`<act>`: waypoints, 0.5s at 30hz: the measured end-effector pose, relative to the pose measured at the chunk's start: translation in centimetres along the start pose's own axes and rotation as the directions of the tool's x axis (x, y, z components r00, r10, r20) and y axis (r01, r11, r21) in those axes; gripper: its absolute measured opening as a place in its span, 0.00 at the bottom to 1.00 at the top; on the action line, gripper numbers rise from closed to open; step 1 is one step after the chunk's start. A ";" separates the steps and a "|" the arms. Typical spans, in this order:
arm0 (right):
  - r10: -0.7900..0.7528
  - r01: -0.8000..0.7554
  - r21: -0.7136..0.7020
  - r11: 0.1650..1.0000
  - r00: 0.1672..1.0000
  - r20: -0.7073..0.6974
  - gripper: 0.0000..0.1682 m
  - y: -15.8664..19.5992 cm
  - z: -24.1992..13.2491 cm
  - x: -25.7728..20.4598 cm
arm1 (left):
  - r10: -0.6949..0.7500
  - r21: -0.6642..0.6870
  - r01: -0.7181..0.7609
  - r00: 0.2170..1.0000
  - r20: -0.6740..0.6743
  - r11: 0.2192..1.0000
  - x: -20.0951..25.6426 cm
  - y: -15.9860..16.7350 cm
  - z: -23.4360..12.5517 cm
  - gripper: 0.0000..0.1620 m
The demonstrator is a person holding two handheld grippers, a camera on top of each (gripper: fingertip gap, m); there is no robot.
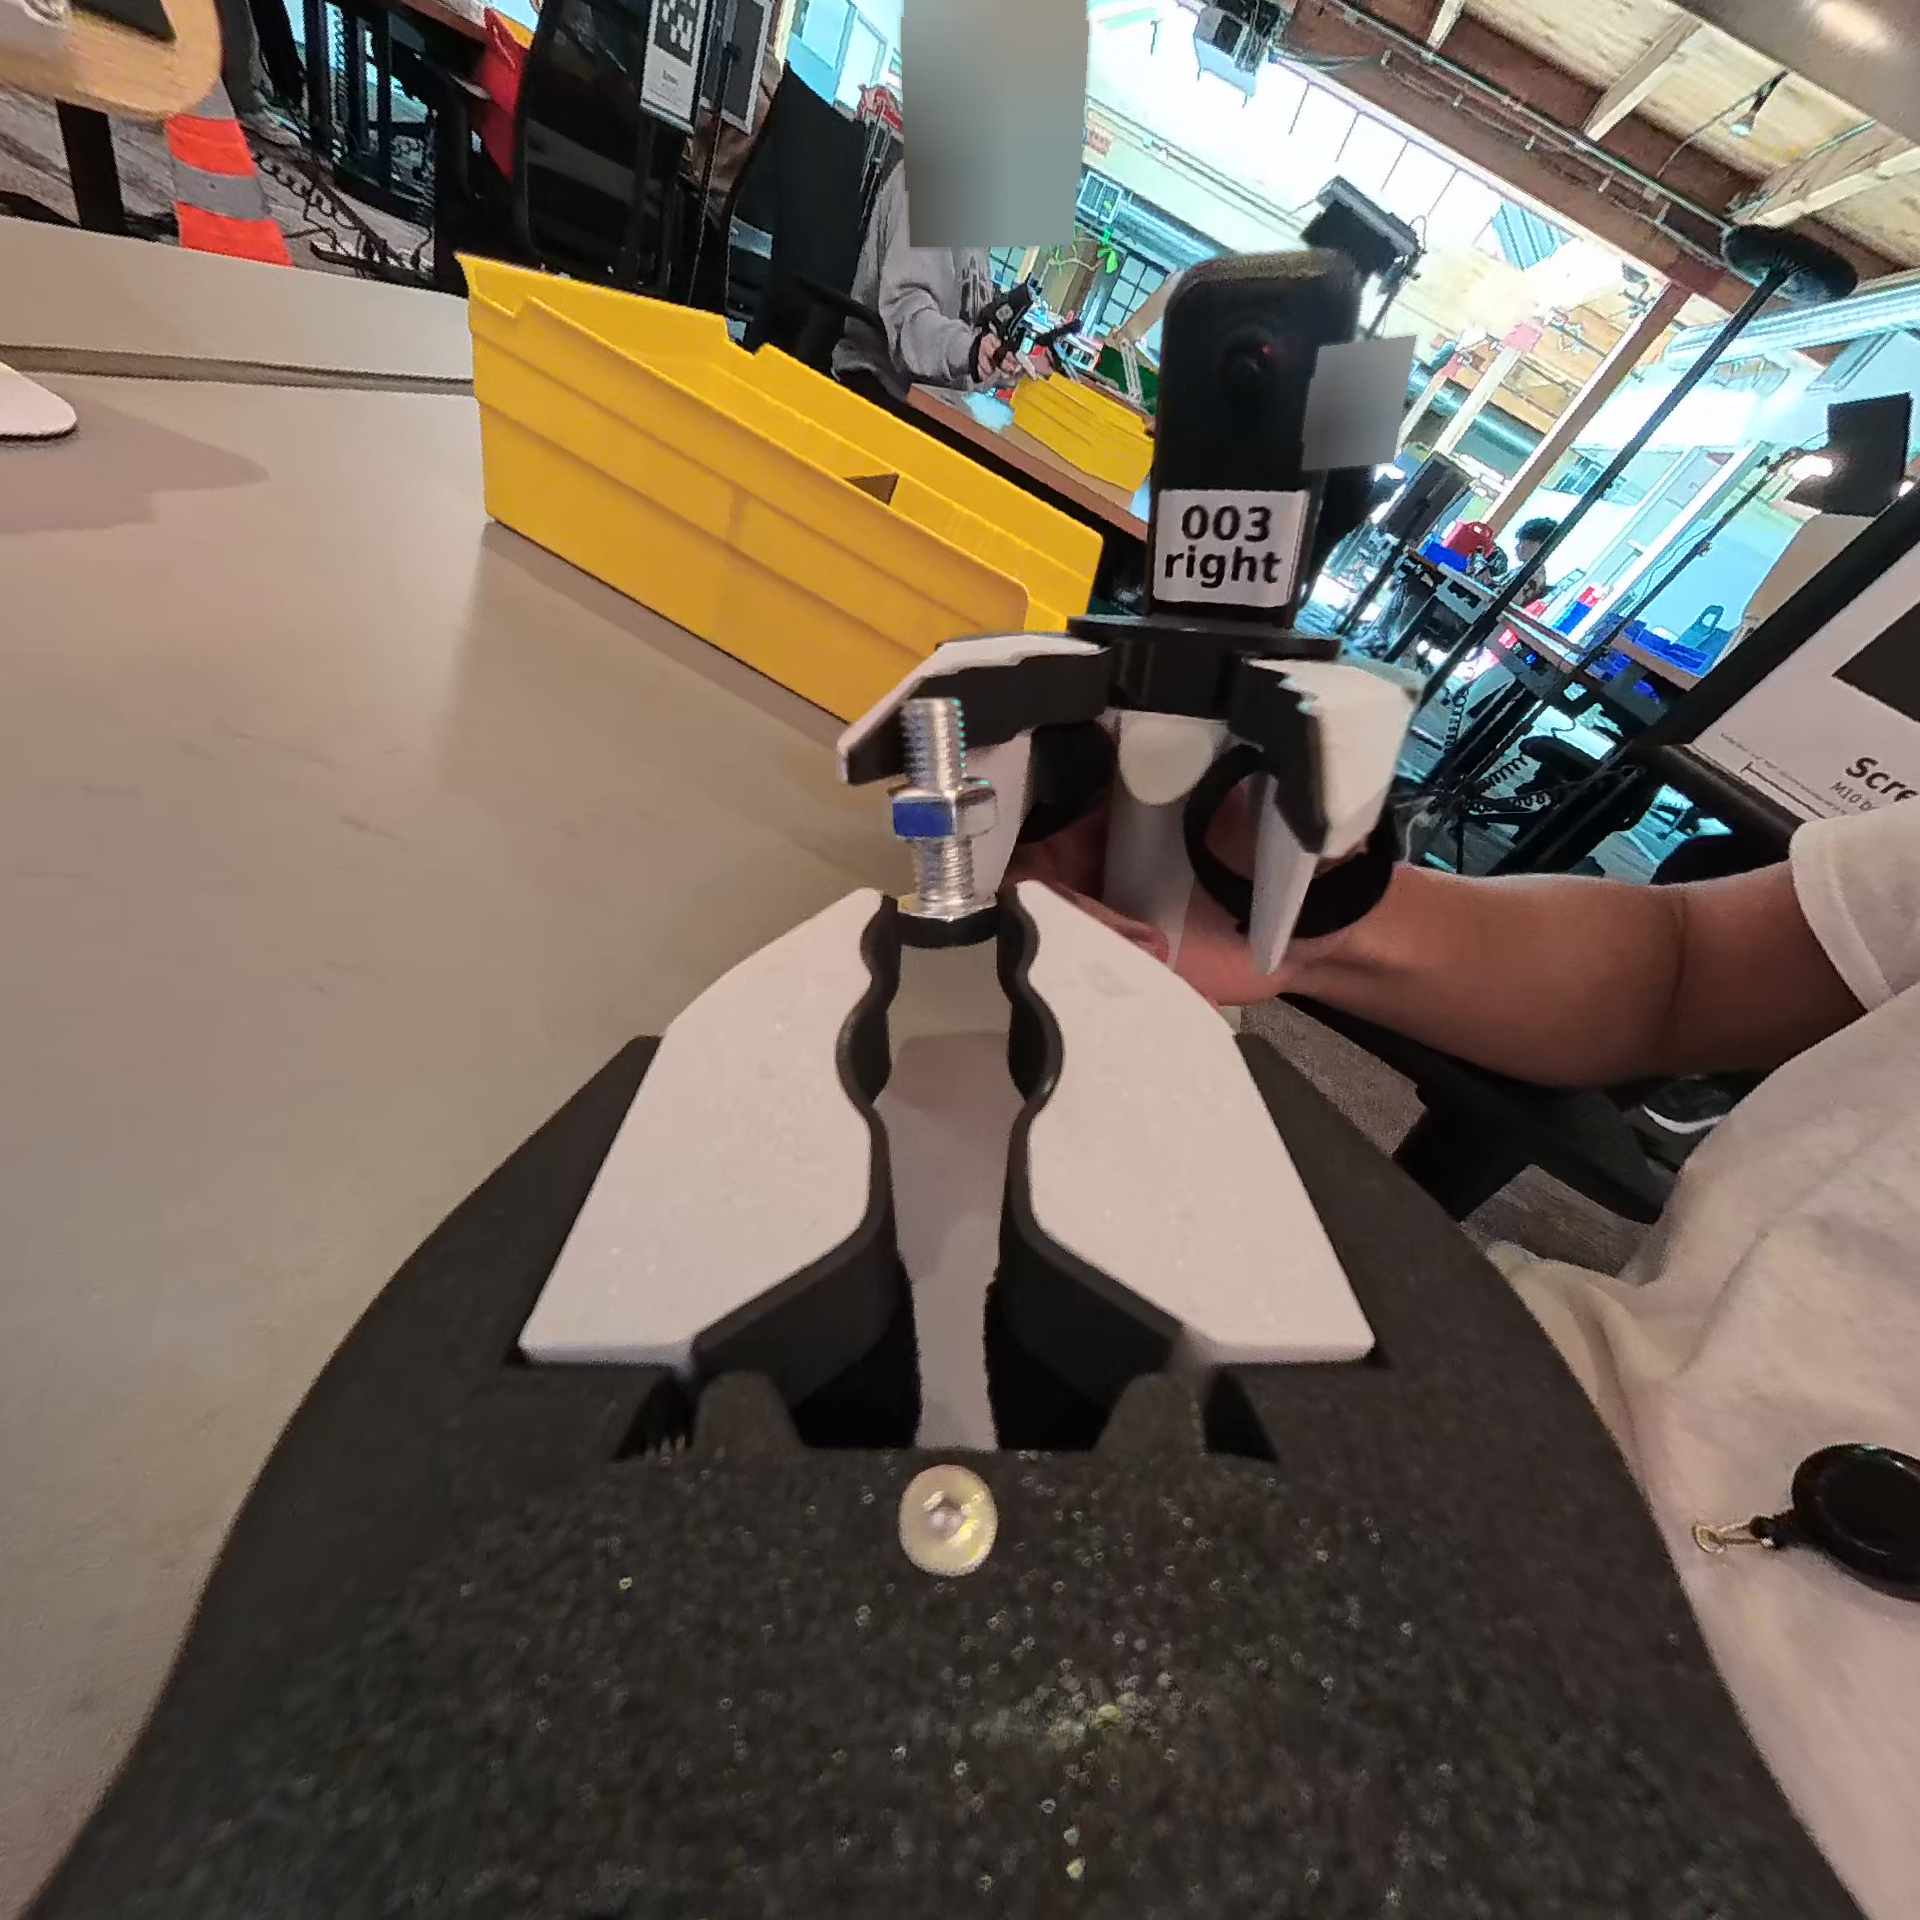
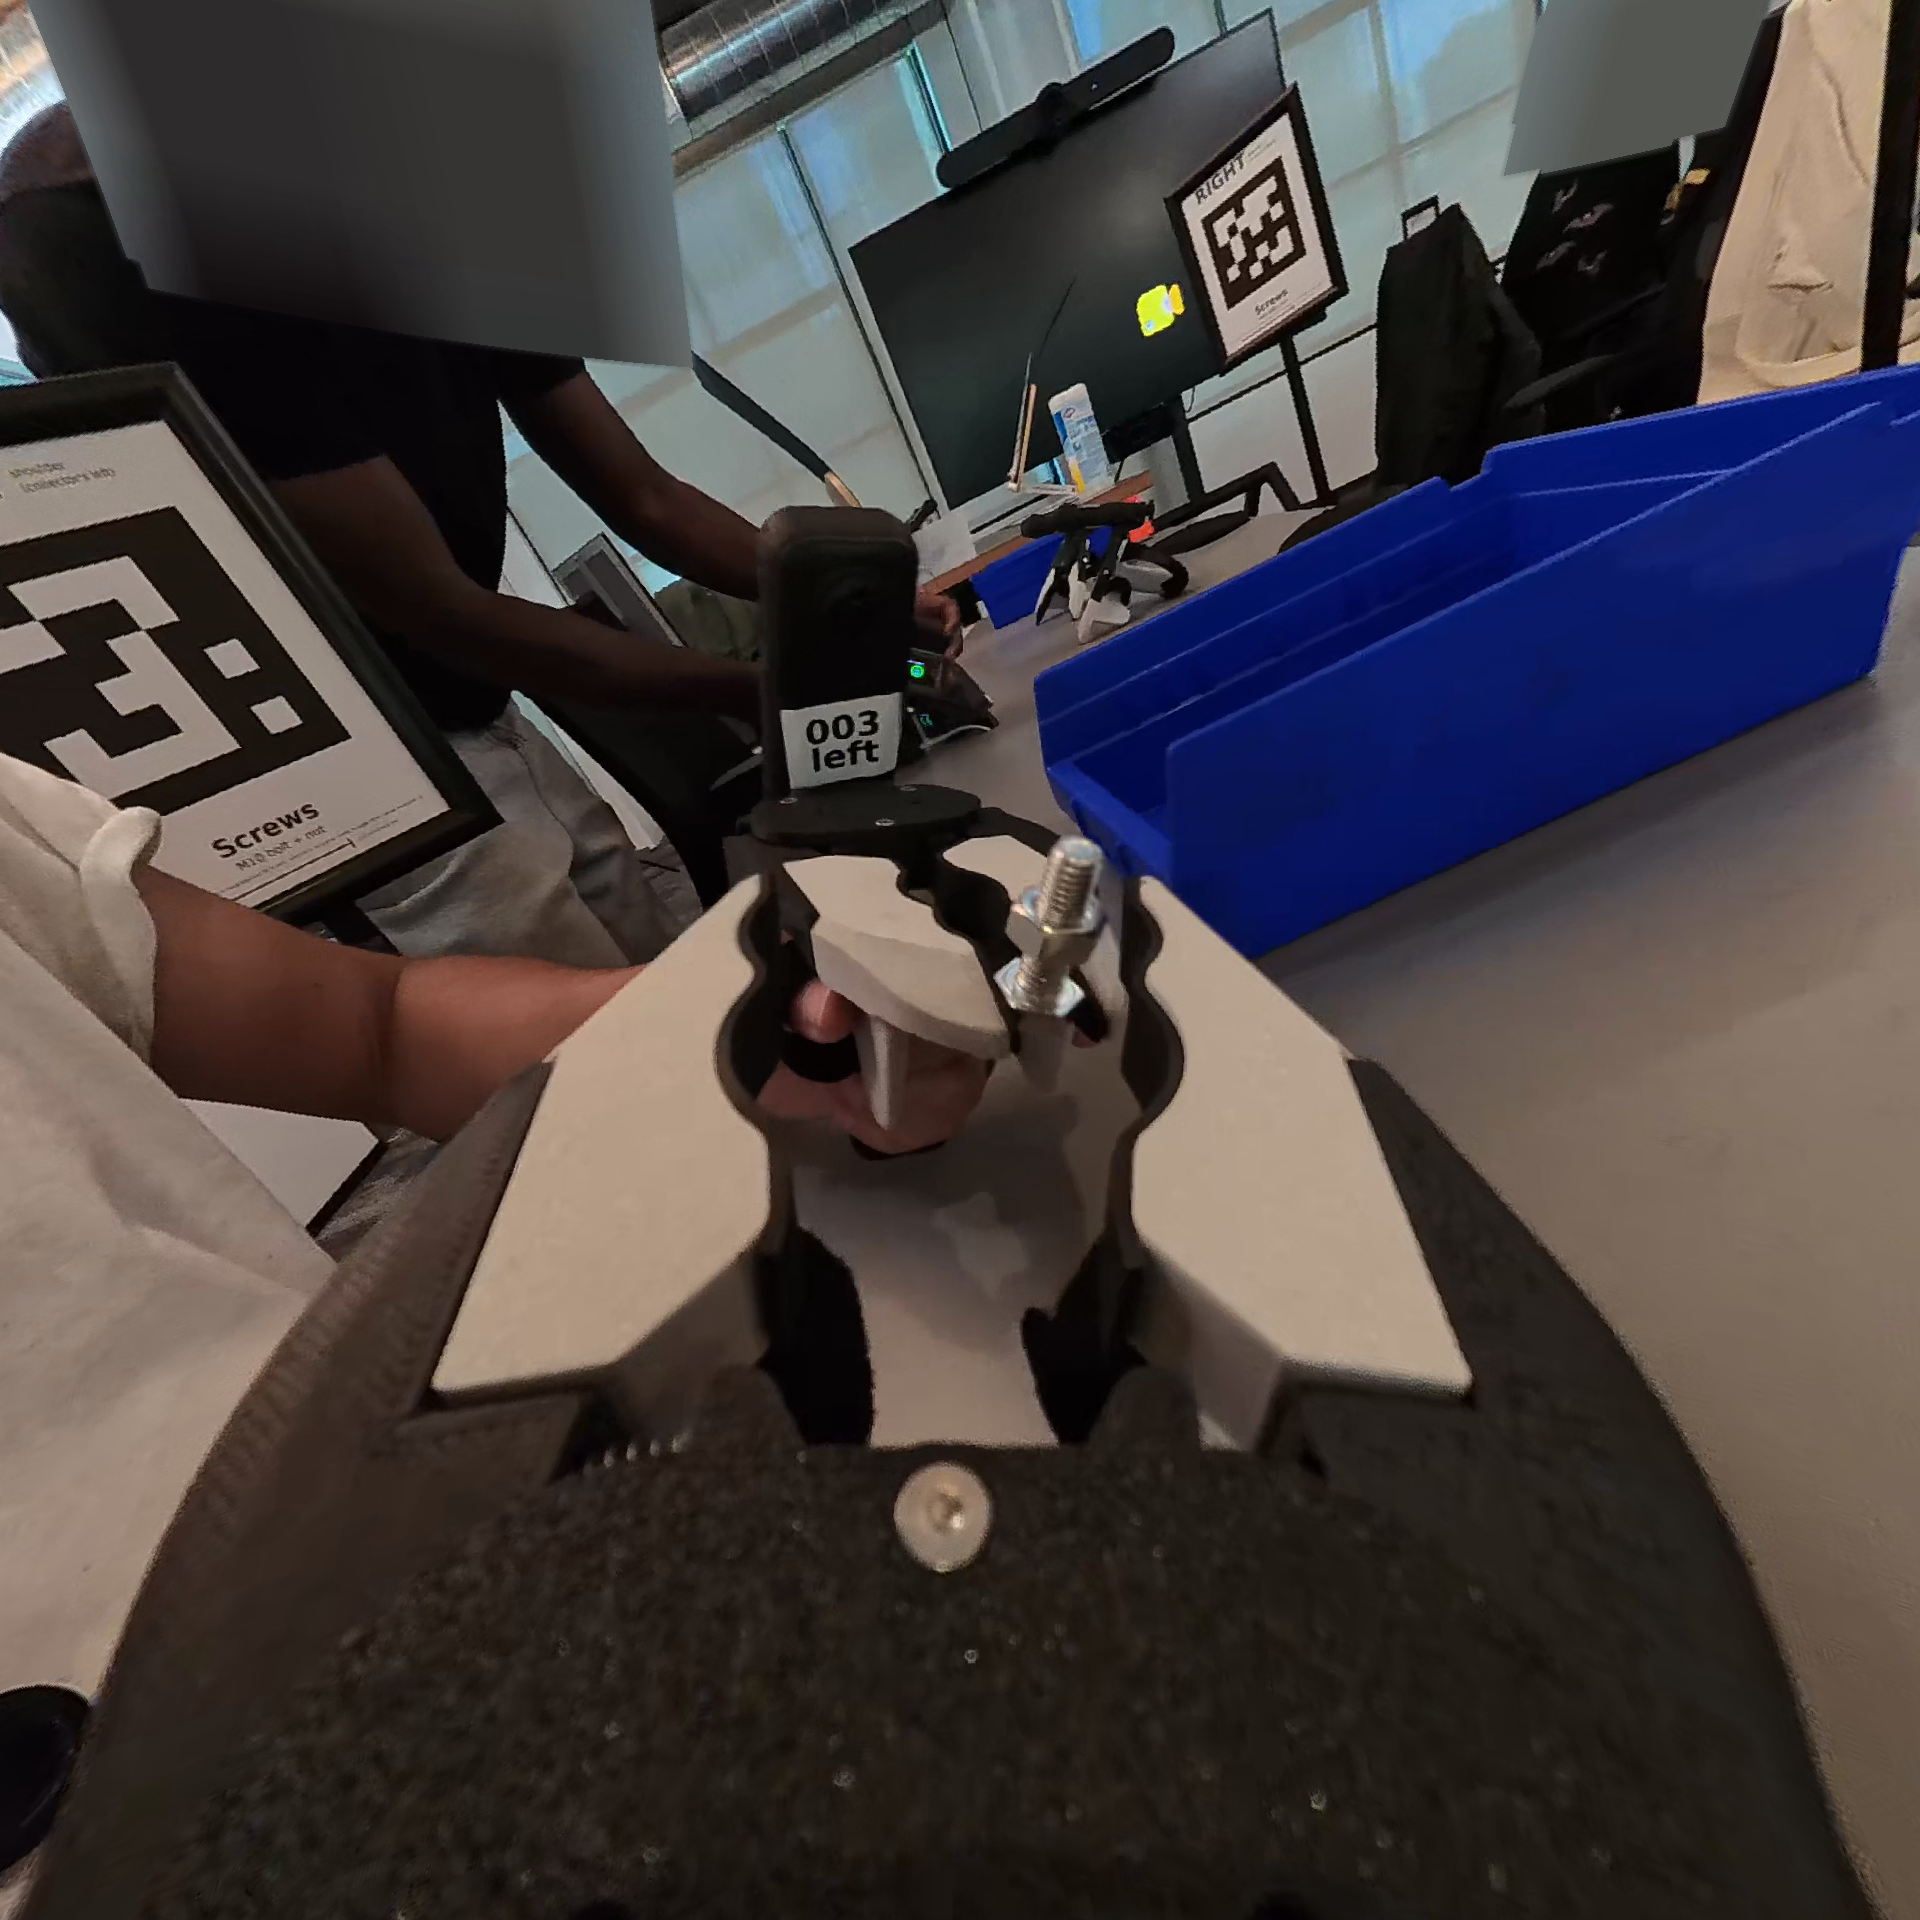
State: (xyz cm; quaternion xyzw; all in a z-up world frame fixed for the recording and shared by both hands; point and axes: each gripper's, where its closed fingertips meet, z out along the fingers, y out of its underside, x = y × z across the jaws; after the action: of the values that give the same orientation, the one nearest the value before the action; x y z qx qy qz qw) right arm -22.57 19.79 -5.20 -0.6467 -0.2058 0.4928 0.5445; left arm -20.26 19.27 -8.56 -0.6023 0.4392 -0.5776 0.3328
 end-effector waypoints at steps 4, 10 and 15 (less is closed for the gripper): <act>0.031 -0.031 -0.017 0.999 0.999 0.021 0.38 0.2 -0.1 -0.2 | -0.008 0.026 0.008 1.000 0.004 1.000 -0.2 -0.5 -0.4 0.11; 0.062 -0.060 -0.019 0.998 0.995 0.075 0.40 0.5 0.9 -1.1 | 0.023 -0.001 -0.023 0.999 -0.028 1.000 0.8 0.0 0.2 0.11; 0.042 -0.042 -0.007 0.999 0.998 0.040 0.40 0.0 -0.3 -0.2 | 0.000 0.024 0.001 1.000 -0.016 1.000 0.2 -0.5 -0.5 0.11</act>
State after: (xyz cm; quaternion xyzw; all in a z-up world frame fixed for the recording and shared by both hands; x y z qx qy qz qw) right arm -22.43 19.48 -5.10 -0.6427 -0.2047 0.5163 0.5277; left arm -20.67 19.31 -7.93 -0.5937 0.4345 -0.5878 0.3364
